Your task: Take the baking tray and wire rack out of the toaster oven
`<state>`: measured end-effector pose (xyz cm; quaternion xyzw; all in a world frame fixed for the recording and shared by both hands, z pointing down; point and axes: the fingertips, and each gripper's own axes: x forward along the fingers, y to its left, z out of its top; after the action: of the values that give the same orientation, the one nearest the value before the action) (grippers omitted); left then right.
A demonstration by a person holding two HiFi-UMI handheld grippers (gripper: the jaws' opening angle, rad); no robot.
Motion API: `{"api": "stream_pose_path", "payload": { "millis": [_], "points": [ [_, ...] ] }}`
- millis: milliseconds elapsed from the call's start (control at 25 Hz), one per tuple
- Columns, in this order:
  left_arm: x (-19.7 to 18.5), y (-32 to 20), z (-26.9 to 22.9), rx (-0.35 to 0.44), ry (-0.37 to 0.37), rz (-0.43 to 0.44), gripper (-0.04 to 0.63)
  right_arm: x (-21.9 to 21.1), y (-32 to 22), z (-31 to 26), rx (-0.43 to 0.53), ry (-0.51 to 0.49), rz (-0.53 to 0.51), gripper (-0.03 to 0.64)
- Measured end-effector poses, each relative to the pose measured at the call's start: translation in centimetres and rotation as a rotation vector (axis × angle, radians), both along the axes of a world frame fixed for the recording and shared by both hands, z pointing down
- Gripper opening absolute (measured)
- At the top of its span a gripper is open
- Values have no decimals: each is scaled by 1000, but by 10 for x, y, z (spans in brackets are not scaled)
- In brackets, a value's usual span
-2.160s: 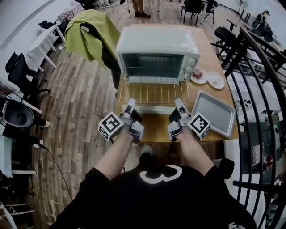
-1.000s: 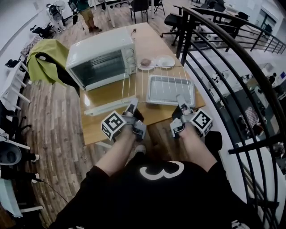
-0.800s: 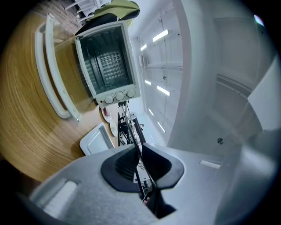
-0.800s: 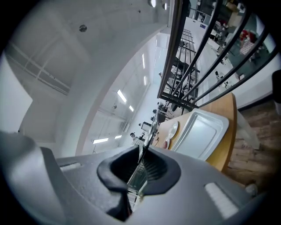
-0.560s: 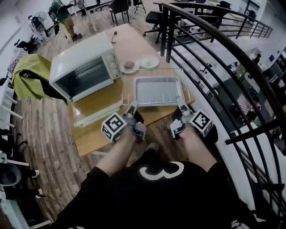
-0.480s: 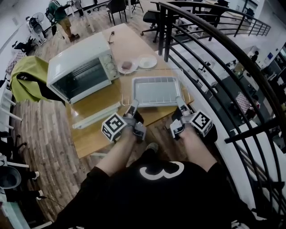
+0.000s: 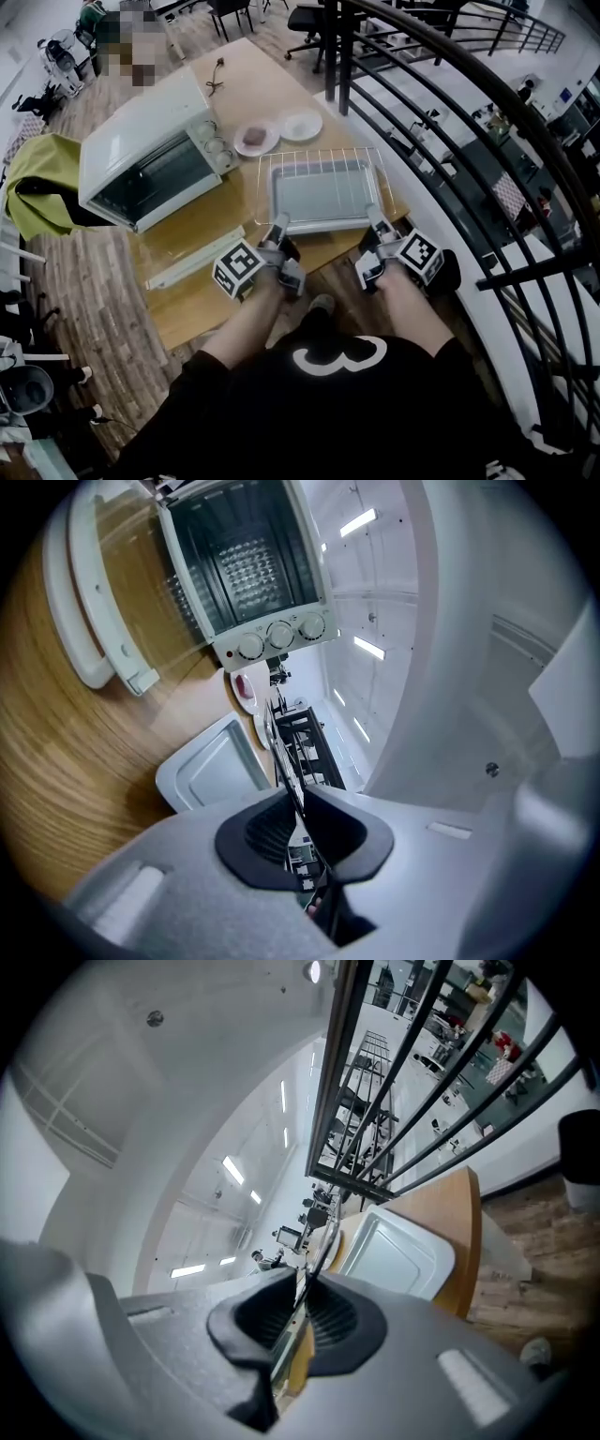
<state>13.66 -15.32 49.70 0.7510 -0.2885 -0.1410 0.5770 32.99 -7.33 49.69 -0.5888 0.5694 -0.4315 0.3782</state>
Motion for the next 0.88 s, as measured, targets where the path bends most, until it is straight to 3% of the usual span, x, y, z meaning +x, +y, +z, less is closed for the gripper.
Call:
{"api": "stream_pose_path", "payload": {
  "millis": [520, 880],
  "points": [
    [9, -17, 54, -76, -48, 14, 37, 10, -20, 54, -80, -19, -11, 31],
    [6, -11, 86, -121, -119, 71, 48, 6, -17, 82, -123, -23, -53, 34]
  ]
}}
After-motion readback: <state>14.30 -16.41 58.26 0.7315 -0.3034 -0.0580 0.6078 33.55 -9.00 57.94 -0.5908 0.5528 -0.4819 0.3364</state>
